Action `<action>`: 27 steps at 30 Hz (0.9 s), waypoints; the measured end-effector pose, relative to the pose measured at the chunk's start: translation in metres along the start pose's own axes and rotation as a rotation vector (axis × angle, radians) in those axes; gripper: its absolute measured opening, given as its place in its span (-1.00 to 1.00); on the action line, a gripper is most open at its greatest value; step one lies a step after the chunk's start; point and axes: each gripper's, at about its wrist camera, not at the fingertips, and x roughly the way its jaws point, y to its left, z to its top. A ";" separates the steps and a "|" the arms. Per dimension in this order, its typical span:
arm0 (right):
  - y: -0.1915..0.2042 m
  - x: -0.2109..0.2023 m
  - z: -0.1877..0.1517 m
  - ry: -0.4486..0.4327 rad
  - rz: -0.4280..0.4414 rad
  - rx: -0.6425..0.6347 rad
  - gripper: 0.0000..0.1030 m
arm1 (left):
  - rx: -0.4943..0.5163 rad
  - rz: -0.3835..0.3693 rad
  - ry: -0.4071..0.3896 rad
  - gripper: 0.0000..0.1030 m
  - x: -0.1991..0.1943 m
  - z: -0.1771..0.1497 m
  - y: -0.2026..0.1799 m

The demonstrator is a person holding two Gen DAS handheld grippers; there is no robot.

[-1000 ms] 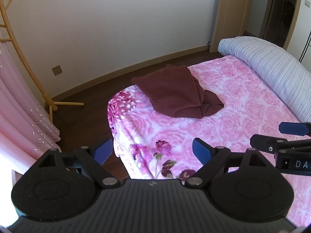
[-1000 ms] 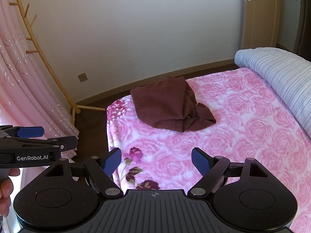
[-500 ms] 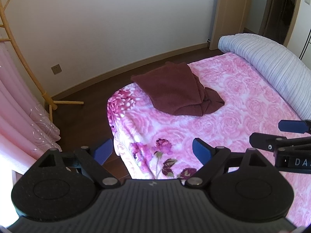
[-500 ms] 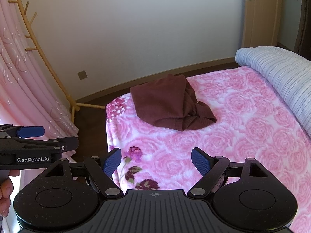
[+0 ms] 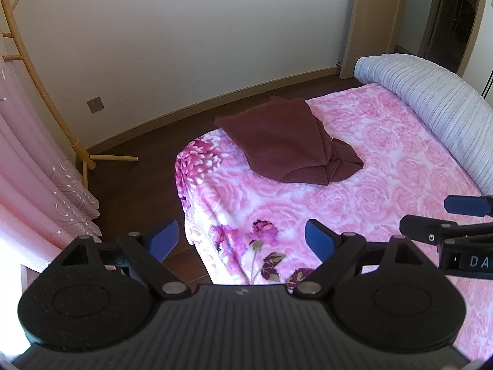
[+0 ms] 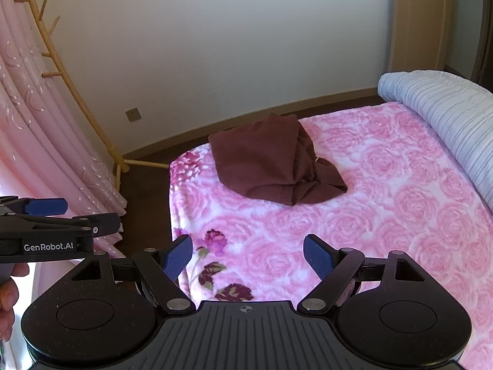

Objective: Fold clothes
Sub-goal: 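Move both grippers toward the crumpled brown vest on the bed, then grasp the brown vest with the left gripper while the right gripper grasps it too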

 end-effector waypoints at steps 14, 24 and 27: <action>-0.011 0.010 0.002 0.015 0.030 0.001 0.60 | -0.002 0.026 0.014 0.70 0.003 -0.002 -0.003; -0.023 0.027 0.001 0.032 0.046 0.009 0.60 | 0.039 0.008 0.044 0.69 0.019 -0.003 0.007; -0.028 0.038 0.005 0.033 0.035 0.018 0.60 | 0.129 -0.002 0.040 0.69 0.044 0.008 0.011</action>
